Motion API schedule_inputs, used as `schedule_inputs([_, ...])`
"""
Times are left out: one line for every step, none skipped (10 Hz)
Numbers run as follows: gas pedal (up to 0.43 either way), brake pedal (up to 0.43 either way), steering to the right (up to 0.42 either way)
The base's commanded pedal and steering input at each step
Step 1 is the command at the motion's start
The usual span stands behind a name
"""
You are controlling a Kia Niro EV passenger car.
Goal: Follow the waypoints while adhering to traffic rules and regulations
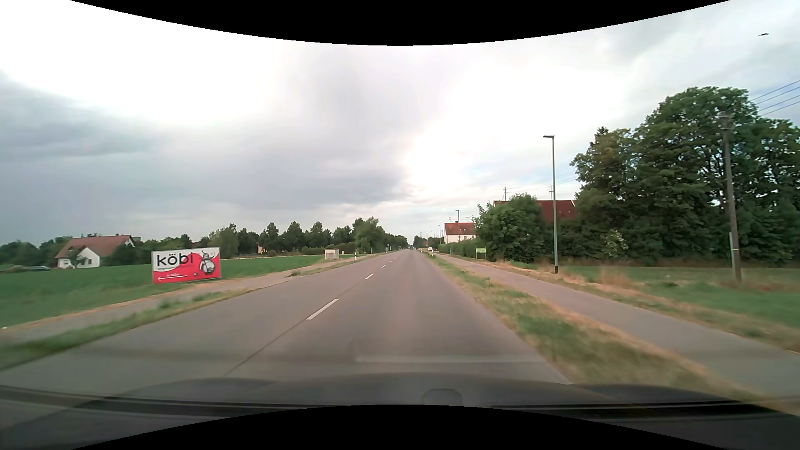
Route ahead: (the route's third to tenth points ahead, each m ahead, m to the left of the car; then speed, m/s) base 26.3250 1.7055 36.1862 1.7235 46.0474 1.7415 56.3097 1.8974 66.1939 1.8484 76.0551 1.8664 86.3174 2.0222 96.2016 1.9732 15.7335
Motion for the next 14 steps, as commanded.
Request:
schedule_inputs([0.177,0.0,-0.001])
schedule_inputs([0.177,0.0,-0.002])
schedule_inputs([0.177,0.0,-0.002])
schedule_inputs([0.177,0.0,-0.002])
schedule_inputs([0.177,0.0,-0.003])
schedule_inputs([0.177,0.0,-0.004])
schedule_inputs([0.177,0.0,-0.004])
schedule_inputs([0.177,0.0,-0.004])
schedule_inputs([0.177,0.0,-0.004])
schedule_inputs([0.177,0.0,-0.004])
schedule_inputs([0.177,0.0,-0.004])
schedule_inputs([0.177,0.0,-0.004])
schedule_inputs([0.177,0.0,-0.004])
schedule_inputs([0.177,0.0,-0.003])
